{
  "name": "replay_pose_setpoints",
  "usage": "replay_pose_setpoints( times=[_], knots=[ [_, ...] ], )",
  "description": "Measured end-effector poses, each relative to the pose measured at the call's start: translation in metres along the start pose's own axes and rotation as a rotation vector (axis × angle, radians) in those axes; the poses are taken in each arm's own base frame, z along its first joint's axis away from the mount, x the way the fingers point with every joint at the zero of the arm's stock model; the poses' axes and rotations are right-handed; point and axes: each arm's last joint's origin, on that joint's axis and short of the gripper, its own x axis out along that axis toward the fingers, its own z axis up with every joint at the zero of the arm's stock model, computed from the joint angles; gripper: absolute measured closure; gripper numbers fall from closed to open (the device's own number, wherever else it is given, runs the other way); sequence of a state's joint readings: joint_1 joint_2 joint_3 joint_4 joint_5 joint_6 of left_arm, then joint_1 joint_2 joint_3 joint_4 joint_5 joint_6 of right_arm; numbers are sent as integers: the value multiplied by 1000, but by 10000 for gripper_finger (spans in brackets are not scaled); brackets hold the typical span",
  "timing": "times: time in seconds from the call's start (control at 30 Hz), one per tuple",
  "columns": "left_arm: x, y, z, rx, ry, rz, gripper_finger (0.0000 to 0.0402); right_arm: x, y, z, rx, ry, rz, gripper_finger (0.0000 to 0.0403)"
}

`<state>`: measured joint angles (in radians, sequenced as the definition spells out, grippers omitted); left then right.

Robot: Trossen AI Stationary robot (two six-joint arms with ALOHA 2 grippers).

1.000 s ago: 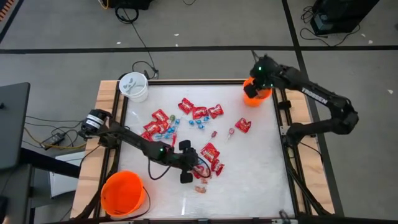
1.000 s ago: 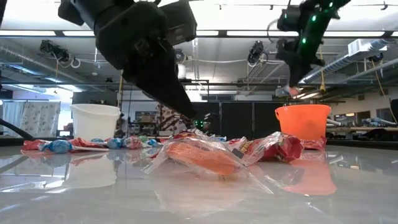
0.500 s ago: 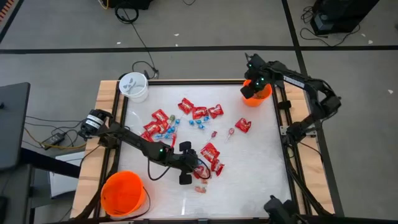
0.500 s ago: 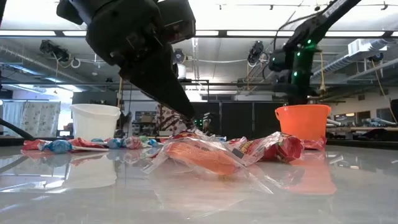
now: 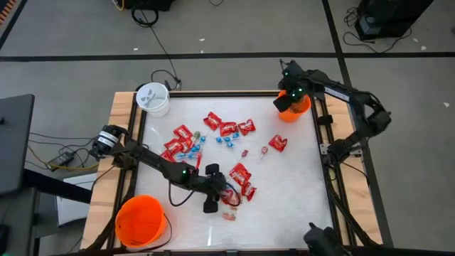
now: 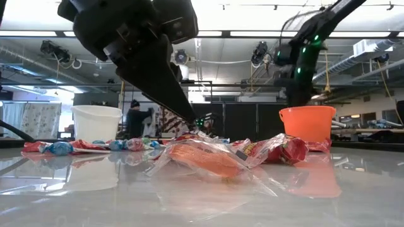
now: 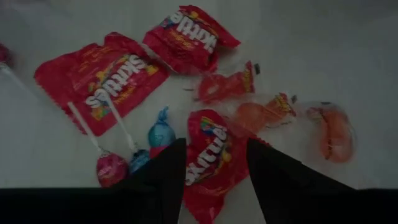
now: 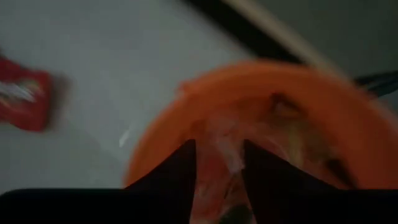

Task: Sort candy by brand, put in halloween buckets
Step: Put the top orange gummy into the top orange bucket

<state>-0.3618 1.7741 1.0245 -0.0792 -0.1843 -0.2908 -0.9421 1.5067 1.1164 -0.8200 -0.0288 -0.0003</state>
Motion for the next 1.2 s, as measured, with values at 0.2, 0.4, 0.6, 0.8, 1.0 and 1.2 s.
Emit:
replay_pose_setpoints(
  times=[0.2, 0.4, 0.6, 0.8, 1.0, 1.2],
  knots=[
    [3, -3, 9, 46, -99, -33, 227, -58, 2, -8, 17, -238, 4, 250],
    [34, -10, -2, 88, -118, -121, 227, -93, 16, -21, 23, -363, 86, 241],
    [55, -13, -12, 119, -122, -153, 227, -113, 40, -34, -29, -408, 240, 241],
    [57, -10, -23, 152, -15, -106, 228, -117, 74, -45, -128, -399, 327, 241],
    [57, -6, -25, 69, 17, -18, 290, -110, 114, -63, -303, -390, 397, 241],
    [42, -9, -4, 73, -22, 1, 387, -85, 157, -98, -432, -388, 517, 241]
  ],
)
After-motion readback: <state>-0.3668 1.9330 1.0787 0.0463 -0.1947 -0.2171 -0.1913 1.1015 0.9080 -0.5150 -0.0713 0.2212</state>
